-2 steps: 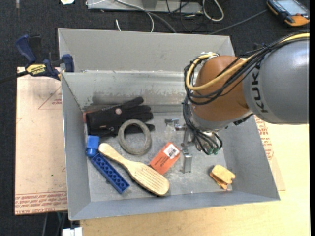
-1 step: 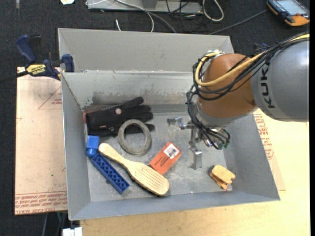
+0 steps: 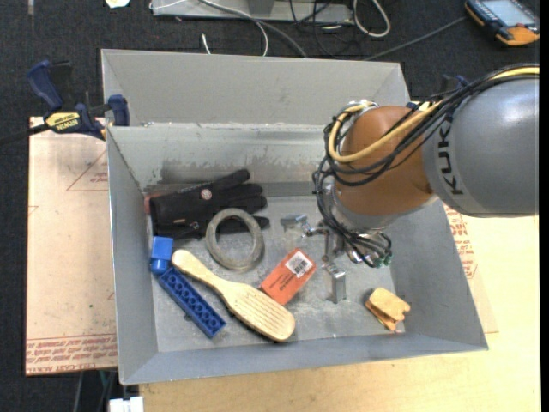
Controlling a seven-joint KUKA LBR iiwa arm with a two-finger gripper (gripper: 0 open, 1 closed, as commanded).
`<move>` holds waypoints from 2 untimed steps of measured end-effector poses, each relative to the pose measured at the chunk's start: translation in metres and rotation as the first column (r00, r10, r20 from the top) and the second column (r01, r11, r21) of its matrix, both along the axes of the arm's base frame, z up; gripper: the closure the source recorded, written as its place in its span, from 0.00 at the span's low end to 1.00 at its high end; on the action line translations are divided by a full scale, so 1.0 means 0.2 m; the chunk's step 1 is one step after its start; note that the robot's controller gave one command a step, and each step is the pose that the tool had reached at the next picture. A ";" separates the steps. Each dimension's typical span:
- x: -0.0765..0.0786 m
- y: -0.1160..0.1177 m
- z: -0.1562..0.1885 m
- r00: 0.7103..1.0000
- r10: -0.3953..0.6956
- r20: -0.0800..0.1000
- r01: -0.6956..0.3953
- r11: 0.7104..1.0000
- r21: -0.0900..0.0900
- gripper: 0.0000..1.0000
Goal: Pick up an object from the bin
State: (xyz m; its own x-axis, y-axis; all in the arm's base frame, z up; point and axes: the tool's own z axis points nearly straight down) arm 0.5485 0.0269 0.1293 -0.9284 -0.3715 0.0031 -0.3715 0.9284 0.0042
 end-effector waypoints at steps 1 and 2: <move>0.05 0.03 -0.31 0.986 0.169 0.007 -0.169 0.986 0.002 0.00; 0.09 0.08 -0.30 0.983 0.185 0.007 -0.185 0.983 0.000 1.00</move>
Offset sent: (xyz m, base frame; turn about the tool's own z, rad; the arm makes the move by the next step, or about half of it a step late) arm 0.0172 0.0150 -0.0593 -0.1896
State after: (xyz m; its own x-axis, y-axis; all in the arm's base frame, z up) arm 0.5671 0.0420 0.0702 -0.8435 -0.5372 -0.0034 -0.5372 0.8435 0.0015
